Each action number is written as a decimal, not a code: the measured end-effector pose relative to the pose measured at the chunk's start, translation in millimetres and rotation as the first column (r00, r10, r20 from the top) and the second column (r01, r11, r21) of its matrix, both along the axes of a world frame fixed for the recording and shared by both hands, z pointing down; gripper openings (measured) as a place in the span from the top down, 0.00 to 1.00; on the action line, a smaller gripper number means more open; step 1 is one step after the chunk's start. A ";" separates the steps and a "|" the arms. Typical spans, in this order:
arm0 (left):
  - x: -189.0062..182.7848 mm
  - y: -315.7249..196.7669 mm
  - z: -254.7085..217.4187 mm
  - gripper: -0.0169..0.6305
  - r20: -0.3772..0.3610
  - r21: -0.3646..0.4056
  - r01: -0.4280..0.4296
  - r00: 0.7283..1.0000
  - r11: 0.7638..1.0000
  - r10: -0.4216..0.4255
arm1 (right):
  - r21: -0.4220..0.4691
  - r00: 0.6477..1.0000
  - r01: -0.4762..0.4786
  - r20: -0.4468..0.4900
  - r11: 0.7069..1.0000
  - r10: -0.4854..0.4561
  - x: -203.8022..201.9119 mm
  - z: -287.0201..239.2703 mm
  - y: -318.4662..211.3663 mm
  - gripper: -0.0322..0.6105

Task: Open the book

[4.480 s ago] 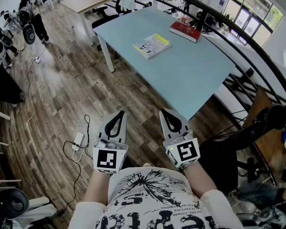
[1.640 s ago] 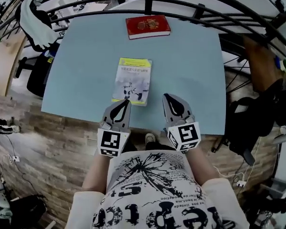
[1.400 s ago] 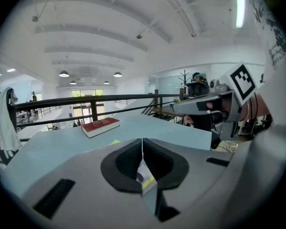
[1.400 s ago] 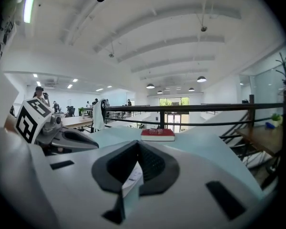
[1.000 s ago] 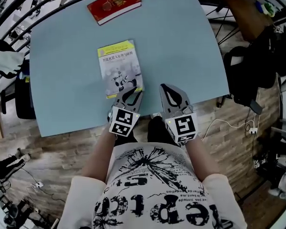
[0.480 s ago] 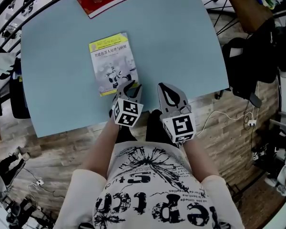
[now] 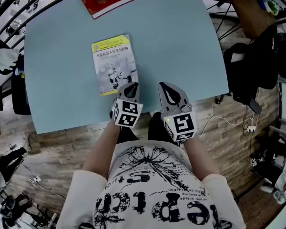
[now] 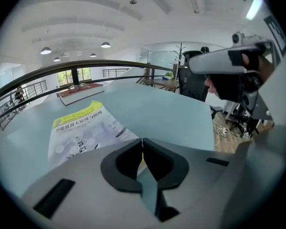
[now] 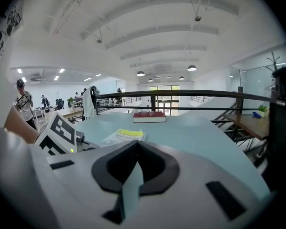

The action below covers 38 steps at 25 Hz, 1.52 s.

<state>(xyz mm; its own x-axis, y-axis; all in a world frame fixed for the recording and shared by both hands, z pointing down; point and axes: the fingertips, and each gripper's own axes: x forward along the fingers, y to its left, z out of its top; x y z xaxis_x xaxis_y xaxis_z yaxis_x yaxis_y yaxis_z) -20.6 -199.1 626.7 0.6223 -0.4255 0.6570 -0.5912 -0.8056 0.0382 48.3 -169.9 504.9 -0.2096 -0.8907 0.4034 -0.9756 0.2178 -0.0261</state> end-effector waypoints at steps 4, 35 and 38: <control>-5.6 -0.2 -18.4 0.94 -0.041 -0.002 0.026 0.999 1.000 -0.026 | 0.012 1.000 0.022 -0.003 1.000 -0.022 -5.3 -6.3 -1.6 0.93; -274.1 -39.6 -98.8 0.94 -0.227 0.170 0.501 0.858 0.849 -0.461 | 0.175 0.949 0.311 -0.012 0.934 -0.314 -185.6 -64.0 -57.7 0.93; -294.6 -41.4 -74.8 0.94 -0.186 0.122 0.519 0.849 0.846 -0.494 | 0.163 0.948 0.315 -0.015 0.935 -0.317 -198.1 -59.4 -62.1 0.93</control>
